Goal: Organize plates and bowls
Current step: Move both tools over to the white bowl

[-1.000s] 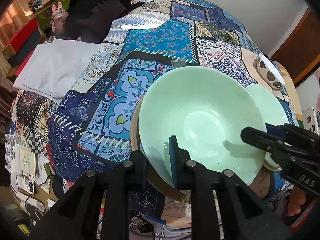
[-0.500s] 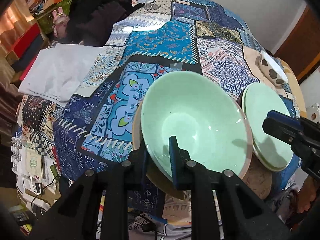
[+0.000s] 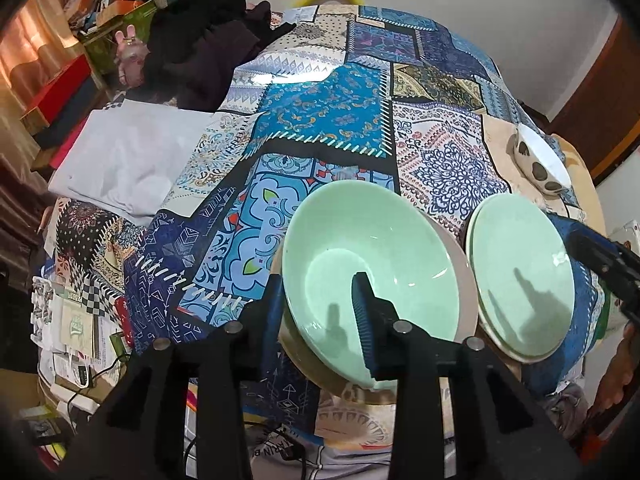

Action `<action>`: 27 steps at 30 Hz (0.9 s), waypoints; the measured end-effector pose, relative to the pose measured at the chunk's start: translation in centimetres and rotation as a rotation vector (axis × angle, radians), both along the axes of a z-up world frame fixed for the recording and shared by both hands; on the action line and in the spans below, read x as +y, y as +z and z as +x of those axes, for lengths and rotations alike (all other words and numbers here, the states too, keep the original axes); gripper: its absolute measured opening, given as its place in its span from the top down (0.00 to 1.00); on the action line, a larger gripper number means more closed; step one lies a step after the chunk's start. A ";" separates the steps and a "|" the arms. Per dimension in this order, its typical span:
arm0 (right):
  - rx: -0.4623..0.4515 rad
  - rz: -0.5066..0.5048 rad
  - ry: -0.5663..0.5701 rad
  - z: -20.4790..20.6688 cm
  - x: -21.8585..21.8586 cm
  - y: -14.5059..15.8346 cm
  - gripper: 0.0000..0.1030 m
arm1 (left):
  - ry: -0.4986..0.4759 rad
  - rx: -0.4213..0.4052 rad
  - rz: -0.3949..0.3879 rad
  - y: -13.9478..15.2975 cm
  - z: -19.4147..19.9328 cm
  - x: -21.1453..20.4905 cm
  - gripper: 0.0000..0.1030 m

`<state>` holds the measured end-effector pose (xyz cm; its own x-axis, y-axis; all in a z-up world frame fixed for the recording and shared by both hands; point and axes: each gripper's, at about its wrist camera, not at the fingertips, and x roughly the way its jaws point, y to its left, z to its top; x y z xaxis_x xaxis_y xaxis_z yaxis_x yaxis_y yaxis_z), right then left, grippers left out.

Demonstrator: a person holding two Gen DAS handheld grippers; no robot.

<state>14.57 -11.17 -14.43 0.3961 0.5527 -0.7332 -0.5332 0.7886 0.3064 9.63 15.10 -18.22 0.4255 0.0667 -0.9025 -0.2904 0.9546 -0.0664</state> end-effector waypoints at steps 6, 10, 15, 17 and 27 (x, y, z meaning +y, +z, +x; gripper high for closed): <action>-0.015 0.005 -0.064 1.3 -2.9 0.3 0.53 | 0.027 -0.057 0.055 2.0 -0.4 0.7 0.58; -0.017 0.006 -0.109 2.2 -4.9 0.4 0.53 | 0.020 -0.098 0.071 4.0 0.3 0.3 0.56; -0.044 -0.007 -0.159 3.2 -7.6 0.9 0.52 | -0.034 -0.163 0.087 6.3 2.3 -2.5 0.45; -0.062 -0.015 -0.187 3.7 -9.0 1.3 0.49 | -0.069 -0.187 0.080 7.1 3.6 -4.2 0.41; -0.085 -0.037 -0.310 7.3 -15.0 1.7 0.48 | -0.242 -0.201 0.032 7.8 11.3 -12.8 0.23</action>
<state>21.83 -26.13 -12.70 0.6020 0.3697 -0.7078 -0.2881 0.9272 0.2392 20.92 2.32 -10.45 0.6018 -0.0312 -0.7981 -0.0391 0.9969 -0.0684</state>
